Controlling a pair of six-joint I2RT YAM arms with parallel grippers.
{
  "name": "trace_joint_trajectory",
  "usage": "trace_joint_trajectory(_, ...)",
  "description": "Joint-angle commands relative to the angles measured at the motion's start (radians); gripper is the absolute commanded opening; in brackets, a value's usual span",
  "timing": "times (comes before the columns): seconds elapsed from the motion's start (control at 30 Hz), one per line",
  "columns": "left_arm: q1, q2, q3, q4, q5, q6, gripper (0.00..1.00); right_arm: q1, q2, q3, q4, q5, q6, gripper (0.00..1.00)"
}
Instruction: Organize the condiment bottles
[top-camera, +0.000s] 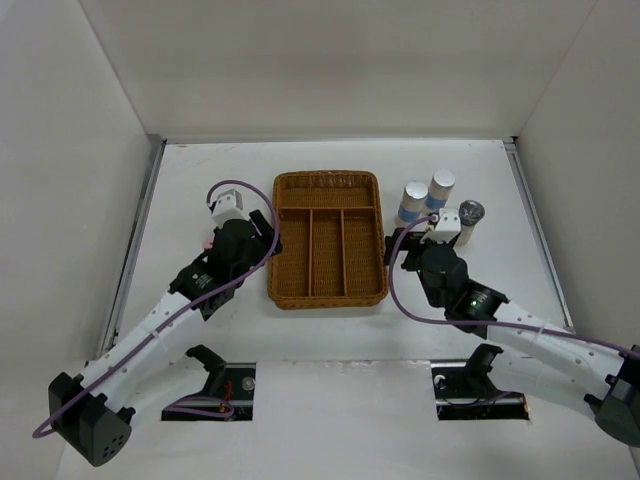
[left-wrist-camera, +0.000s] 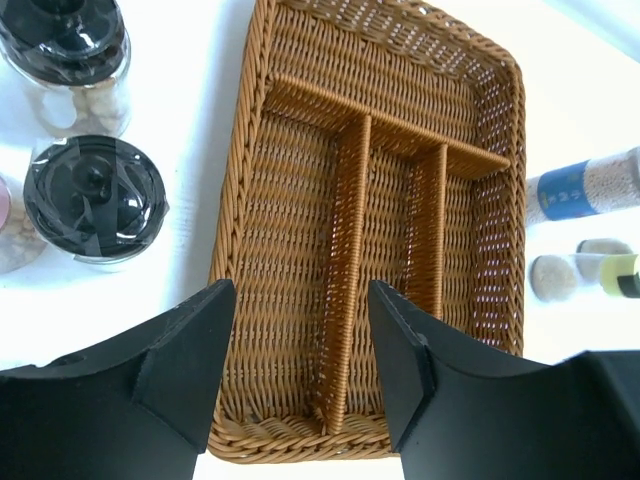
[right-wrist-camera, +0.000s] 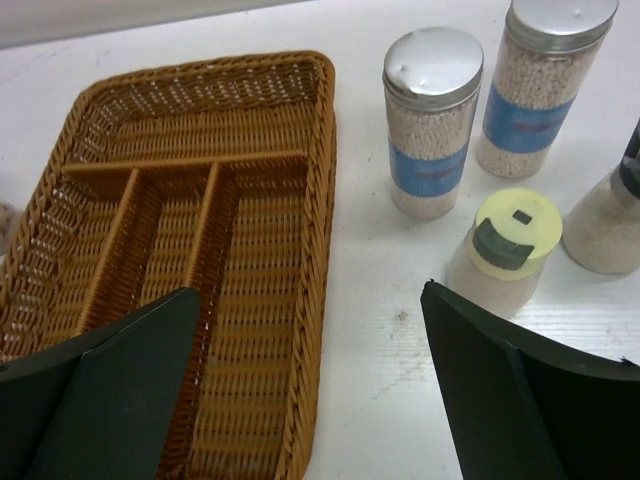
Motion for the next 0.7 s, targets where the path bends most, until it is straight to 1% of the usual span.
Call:
trace_joint_trajectory(0.0, 0.010, -0.009, 0.005, 0.012, 0.016, 0.021, 0.54, 0.013, -0.015, 0.000, 0.068, -0.005, 0.007, 1.00)
trace_joint_trajectory(0.03, 0.012, -0.024, 0.003, 0.016, 0.016, 0.024, 0.54, 0.013, -0.020, 0.007, 0.073, -0.017, 0.007, 0.94)
trace_joint_trajectory(0.1, 0.010, -0.061, -0.024, 0.047, 0.004, 0.035, 0.54, 0.014, -0.020, 0.029, 0.085, -0.040, -0.001, 0.66)
trace_joint_trajectory(0.13, 0.012, -0.072, -0.034, 0.058, 0.001, 0.047, 0.54, 0.014, -0.015, 0.047, 0.088, -0.046, -0.008, 0.51)
trace_joint_trajectory(0.17, 0.015, -0.073, -0.035, 0.058, -0.002, 0.056, 0.54, 0.014, -0.009, 0.069, 0.088, -0.051, -0.013, 0.40)
trace_joint_trajectory(0.2, 0.018, -0.066, -0.031, 0.056, -0.008, 0.070, 0.53, 0.014, 0.000, 0.090, 0.089, -0.053, -0.020, 0.31)
trace_joint_trajectory(0.27, 0.016, -0.047, -0.023, 0.056, -0.004, 0.075, 0.53, 0.014, 0.026, 0.133, 0.082, -0.059, -0.025, 0.20)
trace_joint_trajectory(0.3, 0.004, -0.046, -0.031, 0.068, -0.001, 0.070, 0.53, 0.014, 0.042, 0.153, 0.076, -0.060, -0.027, 0.17)
trace_joint_trajectory(0.4, -0.057, -0.038, -0.077, 0.148, -0.005, 0.065, 0.53, -0.009, 0.081, 0.216, 0.021, -0.051, -0.042, 0.14)
trace_joint_trajectory(0.53, -0.126, -0.001, -0.087, 0.206, -0.013, 0.097, 0.53, -0.099, 0.138, 0.282, -0.071, -0.054, -0.042, 0.13)
trace_joint_trajectory(0.6, -0.143, -0.010, -0.092, 0.204, -0.051, 0.119, 0.53, -0.134, 0.172, 0.290, -0.082, -0.074, -0.039, 0.13)
trace_joint_trajectory(0.67, -0.140, -0.046, -0.101, 0.181, -0.129, 0.146, 0.54, -0.141, 0.201, 0.290, -0.064, -0.100, -0.028, 0.16)
